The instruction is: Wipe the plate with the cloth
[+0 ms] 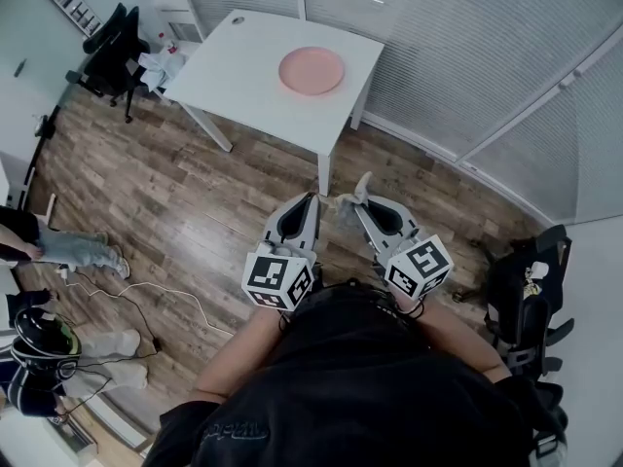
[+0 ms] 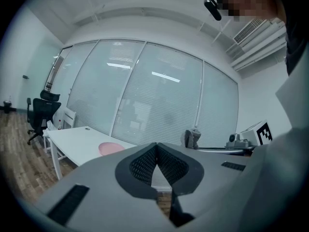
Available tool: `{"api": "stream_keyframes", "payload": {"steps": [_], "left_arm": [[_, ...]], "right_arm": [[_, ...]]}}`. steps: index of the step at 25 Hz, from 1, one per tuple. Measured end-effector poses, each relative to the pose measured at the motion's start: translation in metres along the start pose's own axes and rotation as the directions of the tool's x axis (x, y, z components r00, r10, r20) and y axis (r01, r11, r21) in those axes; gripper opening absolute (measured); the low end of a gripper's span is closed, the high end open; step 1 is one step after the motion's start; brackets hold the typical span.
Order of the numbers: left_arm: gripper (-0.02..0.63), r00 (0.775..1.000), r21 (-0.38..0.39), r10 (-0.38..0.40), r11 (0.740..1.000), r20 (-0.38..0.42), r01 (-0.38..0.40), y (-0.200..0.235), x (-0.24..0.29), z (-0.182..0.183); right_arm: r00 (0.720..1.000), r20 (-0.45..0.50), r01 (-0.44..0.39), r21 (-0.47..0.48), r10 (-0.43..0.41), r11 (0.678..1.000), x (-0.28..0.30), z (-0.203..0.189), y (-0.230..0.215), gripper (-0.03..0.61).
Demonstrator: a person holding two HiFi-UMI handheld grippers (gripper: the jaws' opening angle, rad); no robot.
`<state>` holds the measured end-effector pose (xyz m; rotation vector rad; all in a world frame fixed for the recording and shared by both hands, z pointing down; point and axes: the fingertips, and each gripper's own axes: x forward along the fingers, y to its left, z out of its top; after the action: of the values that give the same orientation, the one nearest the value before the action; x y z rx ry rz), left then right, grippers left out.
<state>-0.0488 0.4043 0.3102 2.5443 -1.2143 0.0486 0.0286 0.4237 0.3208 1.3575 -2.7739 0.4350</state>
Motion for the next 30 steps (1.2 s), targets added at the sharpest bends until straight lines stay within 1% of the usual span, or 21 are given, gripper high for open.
{"api": "stream_keyframes", "payload": {"steps": [3,7,12,15,21,25,30], "left_arm": [[0.016,0.999,0.005,-0.031,1.000,-0.011,0.031,0.023,0.009,0.012],[0.017,0.998,0.034,-0.066,0.997,-0.005,0.066,0.050,0.017,0.035],[0.017,0.995,0.030,-0.098,0.995,-0.031,0.099,0.084,0.017,0.039],[0.017,0.995,0.026,-0.097,0.995,-0.039,0.098,0.106,0.016,0.041],[0.017,0.994,0.009,-0.092,0.996,-0.052,0.093,0.142,0.014,0.045],[0.017,0.993,0.003,-0.099,0.995,-0.058,0.100,0.154,0.017,0.047],[0.017,0.995,-0.002,-0.080,0.997,-0.059,0.080,0.160,0.017,0.045]], "right_arm": [[1.000,0.002,0.012,0.005,-0.012,1.000,0.031,0.008,0.001,0.037],[0.999,0.014,0.030,0.002,-0.030,1.000,0.064,0.019,0.007,0.037],[0.998,0.009,0.055,0.018,-0.055,0.998,0.101,0.021,0.014,0.037],[0.998,0.003,0.062,0.023,-0.062,0.998,0.121,0.019,0.022,0.037],[0.999,-0.012,0.048,0.021,-0.048,0.999,0.155,0.017,0.037,0.037],[0.999,-0.024,0.047,0.034,-0.046,0.998,0.171,0.016,0.038,0.037],[0.999,-0.035,0.013,0.039,-0.011,0.999,0.180,0.012,0.039,0.037]]}}
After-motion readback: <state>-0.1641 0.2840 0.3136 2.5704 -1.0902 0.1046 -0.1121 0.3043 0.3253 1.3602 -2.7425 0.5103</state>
